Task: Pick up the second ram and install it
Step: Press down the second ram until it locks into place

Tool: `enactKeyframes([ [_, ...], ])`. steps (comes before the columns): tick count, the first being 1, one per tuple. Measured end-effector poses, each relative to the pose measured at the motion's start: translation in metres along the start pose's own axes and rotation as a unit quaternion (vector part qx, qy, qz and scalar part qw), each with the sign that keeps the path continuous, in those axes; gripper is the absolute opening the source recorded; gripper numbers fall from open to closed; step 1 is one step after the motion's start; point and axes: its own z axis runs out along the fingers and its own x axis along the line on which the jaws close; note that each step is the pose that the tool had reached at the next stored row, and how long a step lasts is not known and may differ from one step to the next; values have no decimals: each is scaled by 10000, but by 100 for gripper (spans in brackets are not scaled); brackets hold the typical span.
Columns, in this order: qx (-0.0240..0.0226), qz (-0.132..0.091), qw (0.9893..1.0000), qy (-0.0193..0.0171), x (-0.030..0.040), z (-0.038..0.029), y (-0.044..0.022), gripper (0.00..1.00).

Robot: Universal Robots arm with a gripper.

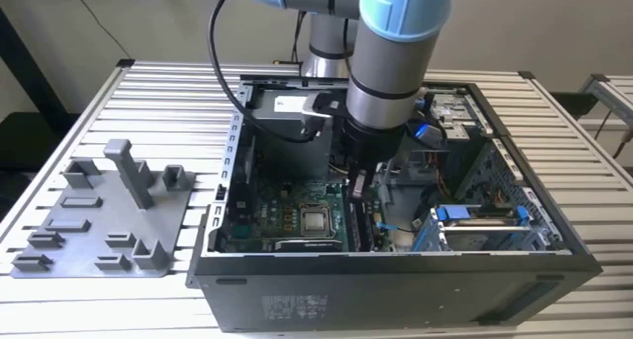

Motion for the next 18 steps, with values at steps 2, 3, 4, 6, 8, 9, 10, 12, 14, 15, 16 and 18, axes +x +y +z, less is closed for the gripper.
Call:
enactKeyframes([
  [2, 2, -134, 9999, -2, 2, 4, 2, 11],
  [3, 1, -207, 9998, -3, 3, 6, 2, 11],
  [4, 2, -284, 9996, -4, 3, 8, 4, 11],
  [6, 3, -432, 9991, -6, 4, 12, 4, 11],
  [8, 3, -532, 9986, -8, 6, 16, 4, 11],
  [9, 1, -575, 9983, -9, 8, 21, 3, 11],
  [10, -1, -614, 9981, -11, 12, 27, 2, 11],
  [12, -6, -677, 9977, -26, 17, 43, 1, 11],
  [14, -11, -739, 9973, -39, 20, 57, 0, 11],
  [15, -12, -750, 9972, -39, 20, 57, 0, 11],
  [16, -12, -754, 9971, -39, 20, 57, -1, 11],
  [18, -15, -754, 9971, -41, 23, 59, -2, 11],
])
